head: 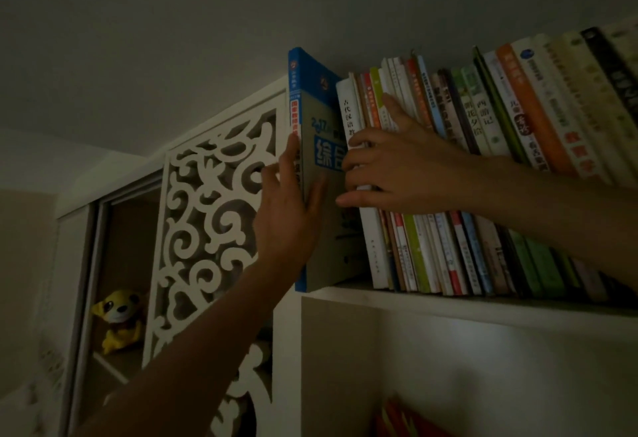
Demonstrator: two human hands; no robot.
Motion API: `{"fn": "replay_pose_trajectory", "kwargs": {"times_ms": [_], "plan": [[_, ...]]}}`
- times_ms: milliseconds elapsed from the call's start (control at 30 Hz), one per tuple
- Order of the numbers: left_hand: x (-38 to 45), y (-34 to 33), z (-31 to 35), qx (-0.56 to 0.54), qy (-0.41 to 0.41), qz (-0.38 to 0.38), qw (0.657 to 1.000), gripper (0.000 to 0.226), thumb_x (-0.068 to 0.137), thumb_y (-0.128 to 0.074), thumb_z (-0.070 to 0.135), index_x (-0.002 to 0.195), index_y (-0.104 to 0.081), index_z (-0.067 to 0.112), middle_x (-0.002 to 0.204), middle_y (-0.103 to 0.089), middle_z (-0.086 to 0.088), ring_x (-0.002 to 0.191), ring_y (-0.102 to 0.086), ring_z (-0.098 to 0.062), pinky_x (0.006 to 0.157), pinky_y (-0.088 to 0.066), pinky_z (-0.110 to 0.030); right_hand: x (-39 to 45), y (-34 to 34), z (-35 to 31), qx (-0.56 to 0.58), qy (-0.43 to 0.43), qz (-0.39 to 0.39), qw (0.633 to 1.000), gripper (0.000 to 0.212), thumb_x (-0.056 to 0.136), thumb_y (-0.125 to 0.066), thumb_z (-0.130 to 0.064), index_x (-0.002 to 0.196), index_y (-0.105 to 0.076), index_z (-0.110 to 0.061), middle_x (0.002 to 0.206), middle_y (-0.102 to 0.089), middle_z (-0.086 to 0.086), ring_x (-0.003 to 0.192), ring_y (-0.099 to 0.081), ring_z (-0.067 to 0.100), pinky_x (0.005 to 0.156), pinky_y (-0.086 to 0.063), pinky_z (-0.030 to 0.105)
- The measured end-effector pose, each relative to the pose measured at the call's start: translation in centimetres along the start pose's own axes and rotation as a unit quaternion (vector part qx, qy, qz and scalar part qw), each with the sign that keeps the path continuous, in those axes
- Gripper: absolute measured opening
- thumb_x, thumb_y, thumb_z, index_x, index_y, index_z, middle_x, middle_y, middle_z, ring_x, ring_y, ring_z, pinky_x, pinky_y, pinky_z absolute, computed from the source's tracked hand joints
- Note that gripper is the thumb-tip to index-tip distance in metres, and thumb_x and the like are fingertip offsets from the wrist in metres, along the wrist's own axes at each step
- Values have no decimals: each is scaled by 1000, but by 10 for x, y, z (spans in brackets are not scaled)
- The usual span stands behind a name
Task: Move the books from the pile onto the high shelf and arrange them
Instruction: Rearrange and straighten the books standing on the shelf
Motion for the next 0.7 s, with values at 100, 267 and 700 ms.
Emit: {"fn": "replay_pose_trajectory", "kwargs": {"times_ms": [100, 267, 700], "plan": [[4, -16, -10, 89, 39, -7, 995, 57, 97, -31, 46, 147, -7, 35, 154, -13, -10, 141, -14, -24, 113, -16, -47, 1, -2, 0, 11, 0, -44, 999, 72, 90, -11, -64, 86, -72, -26, 96, -70, -6, 109, -58, 25, 109, 2, 57], [9, -46, -19, 94, 30, -110, 989, 54, 98, -17, 48, 146, 7, 38, 157, 6, -8, 145, 6, -24, 116, -1, -53, 2, -5, 0, -16, -15, -95, 995, 73, 87, -6, -62, 99, -70, -29, 110, -65, -8, 120, -48, 19, 112, 10, 48], [-9, -50, -11, -2, -119, -86, 989, 52, 92, -7, 48, 141, 6, 40, 150, 11, 21, 141, 15, 1, 117, 4, -31, -55, -7, -12, -63, -243, -118, 961, 82, 80, -21, -76, 141, -38, -24, 152, -28, 13, 140, -15, 36, 107, -13, 61]]}}
Point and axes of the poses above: each hand's wrist, its own x-axis towards the middle knuckle, its own y-axis out of the back of the hand, z = x × y, the point moved 8 cm from there along x, towards the middle knuckle
